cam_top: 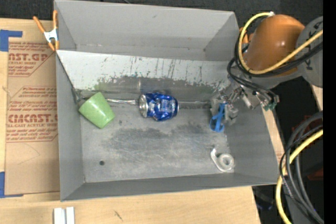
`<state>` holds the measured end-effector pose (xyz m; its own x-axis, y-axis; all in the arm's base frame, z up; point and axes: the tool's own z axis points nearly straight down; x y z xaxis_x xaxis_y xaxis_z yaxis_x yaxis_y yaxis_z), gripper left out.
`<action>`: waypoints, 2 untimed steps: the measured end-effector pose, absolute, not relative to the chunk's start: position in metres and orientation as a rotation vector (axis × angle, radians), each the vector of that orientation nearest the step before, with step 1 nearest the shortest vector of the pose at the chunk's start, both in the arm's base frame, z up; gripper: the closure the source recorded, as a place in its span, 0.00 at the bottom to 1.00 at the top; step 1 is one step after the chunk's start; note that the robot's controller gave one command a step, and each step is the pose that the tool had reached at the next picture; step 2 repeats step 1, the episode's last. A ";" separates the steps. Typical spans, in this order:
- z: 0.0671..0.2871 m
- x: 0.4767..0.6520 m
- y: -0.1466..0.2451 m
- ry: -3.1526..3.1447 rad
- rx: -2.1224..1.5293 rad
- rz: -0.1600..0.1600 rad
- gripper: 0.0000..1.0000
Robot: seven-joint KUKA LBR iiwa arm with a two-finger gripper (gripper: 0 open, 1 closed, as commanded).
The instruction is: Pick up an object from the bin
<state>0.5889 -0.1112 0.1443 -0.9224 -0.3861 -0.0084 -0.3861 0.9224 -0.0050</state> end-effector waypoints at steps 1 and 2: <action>0.168 0.590 -0.110 3.075 -0.616 -0.003 1.00; 0.168 0.590 -0.110 3.075 -0.616 -0.003 1.00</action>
Offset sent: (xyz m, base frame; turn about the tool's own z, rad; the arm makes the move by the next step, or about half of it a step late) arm 0.0000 0.0001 0.0220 0.0000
